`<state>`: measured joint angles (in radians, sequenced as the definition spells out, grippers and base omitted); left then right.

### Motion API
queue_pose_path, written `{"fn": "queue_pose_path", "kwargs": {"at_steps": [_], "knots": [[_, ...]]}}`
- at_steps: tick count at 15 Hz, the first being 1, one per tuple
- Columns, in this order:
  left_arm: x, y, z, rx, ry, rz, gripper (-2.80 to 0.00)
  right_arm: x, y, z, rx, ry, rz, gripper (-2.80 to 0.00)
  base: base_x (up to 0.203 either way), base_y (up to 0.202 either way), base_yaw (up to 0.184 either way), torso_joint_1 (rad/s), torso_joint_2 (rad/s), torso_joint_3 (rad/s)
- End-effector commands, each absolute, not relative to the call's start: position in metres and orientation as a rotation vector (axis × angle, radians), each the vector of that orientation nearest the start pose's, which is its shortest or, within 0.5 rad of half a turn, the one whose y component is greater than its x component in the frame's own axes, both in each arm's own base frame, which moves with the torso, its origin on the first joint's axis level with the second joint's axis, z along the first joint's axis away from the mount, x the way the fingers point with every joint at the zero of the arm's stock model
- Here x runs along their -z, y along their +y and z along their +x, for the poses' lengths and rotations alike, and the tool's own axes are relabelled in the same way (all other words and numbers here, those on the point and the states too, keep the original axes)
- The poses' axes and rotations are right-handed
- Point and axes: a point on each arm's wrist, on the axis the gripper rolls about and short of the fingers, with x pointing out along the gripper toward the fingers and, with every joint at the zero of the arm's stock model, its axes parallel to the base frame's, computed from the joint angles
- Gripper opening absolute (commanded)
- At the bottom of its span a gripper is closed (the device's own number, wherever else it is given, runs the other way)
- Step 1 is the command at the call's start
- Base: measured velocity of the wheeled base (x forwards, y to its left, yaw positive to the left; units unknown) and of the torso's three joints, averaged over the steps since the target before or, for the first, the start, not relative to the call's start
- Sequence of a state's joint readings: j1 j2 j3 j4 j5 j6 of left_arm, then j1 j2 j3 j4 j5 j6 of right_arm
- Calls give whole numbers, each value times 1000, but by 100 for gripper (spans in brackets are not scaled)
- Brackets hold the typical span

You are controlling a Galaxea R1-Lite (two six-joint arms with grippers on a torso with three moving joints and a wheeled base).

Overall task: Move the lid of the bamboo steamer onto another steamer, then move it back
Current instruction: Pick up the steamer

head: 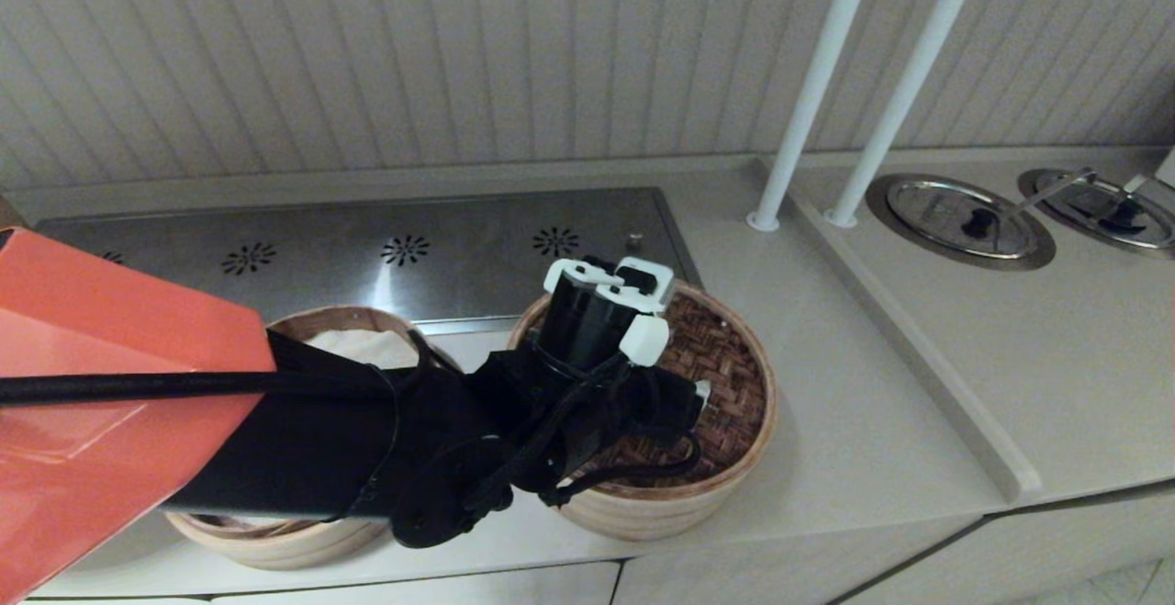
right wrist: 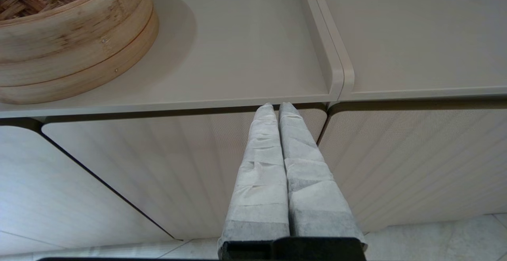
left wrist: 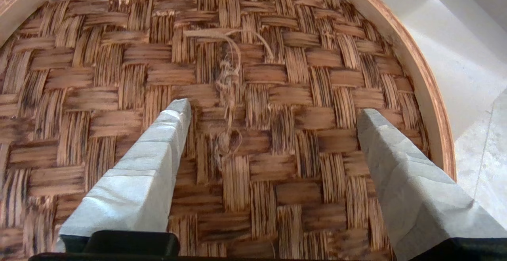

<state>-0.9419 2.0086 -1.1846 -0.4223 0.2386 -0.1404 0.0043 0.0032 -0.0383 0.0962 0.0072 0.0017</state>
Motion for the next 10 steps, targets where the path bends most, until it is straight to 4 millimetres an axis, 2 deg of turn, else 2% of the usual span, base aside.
{"fn": "queue_pose_path", "kwargs": {"at_steps": [1, 4, 10], "knots": [[-153, -319, 239, 659, 388, 96, 0, -76, 0, -26, -12, 63, 2, -280, 0, 0, 0, 0, 0, 0], [-150, -321, 242, 583, 343, 148, 0, -76, 0, -26, -12, 63, 2, -280, 0, 0, 0, 0, 0, 0], [-149, -321, 243, 581, 269, 187, 0, -76, 0, -26, -12, 63, 2, -280, 0, 0, 0, 0, 0, 0]]}}
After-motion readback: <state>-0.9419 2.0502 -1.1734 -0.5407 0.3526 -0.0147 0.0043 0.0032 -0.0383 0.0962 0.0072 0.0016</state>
